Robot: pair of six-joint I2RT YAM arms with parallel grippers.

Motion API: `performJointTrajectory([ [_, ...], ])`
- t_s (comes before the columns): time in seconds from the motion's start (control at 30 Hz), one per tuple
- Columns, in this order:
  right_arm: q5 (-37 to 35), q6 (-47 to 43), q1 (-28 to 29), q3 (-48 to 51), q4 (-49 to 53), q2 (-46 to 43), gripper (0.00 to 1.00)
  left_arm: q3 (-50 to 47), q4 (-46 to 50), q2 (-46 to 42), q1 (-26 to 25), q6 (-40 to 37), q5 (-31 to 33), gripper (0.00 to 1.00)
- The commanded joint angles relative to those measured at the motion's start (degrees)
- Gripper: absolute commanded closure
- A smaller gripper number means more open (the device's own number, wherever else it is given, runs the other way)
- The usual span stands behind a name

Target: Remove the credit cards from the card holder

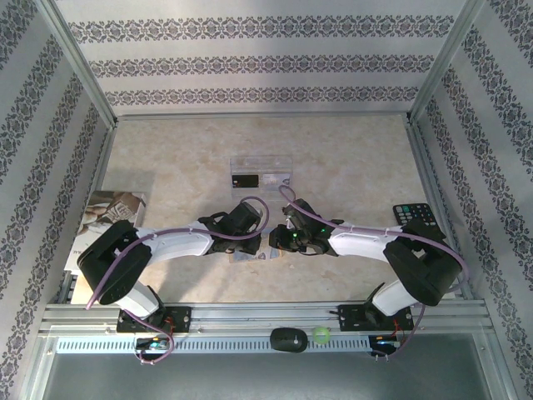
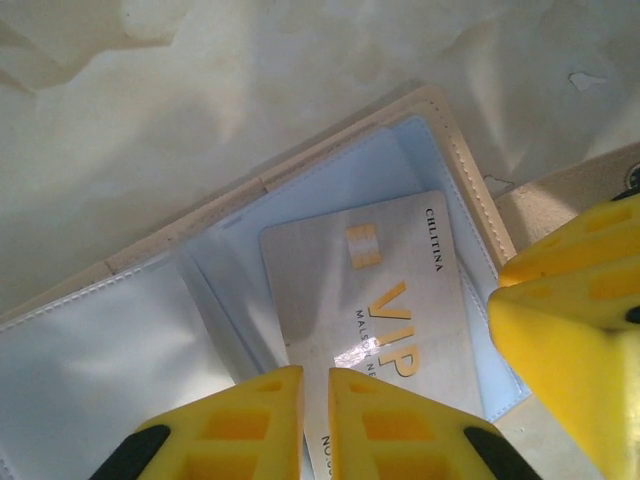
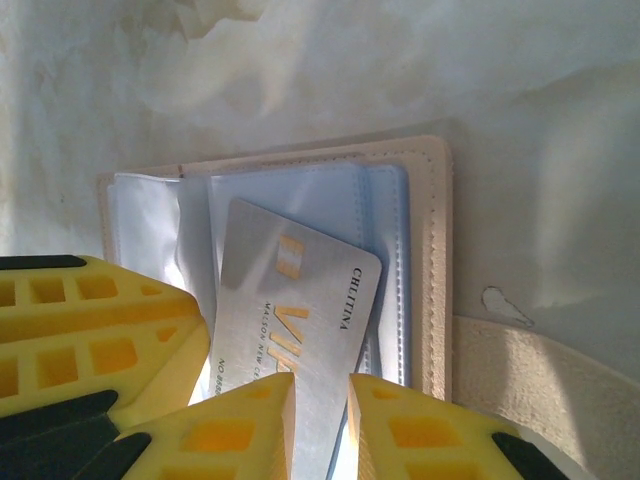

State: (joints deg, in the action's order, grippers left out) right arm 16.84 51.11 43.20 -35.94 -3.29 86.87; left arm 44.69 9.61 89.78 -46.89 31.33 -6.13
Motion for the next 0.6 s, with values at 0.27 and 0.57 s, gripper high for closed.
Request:
performJointTrajectory([
  [0.27,1.38,0.57,-0.46,0.00,-0.67,2.23,0.78,-1.47,-1.57,1.96,-0.48,2.32,1.63,0.88],
  [0.57,2.92,0.30,0.15,-1.39,-2.26,4.54,0.78,-2.53,-2.98,3.35,-0.13,2.68,-0.23,0.89],
])
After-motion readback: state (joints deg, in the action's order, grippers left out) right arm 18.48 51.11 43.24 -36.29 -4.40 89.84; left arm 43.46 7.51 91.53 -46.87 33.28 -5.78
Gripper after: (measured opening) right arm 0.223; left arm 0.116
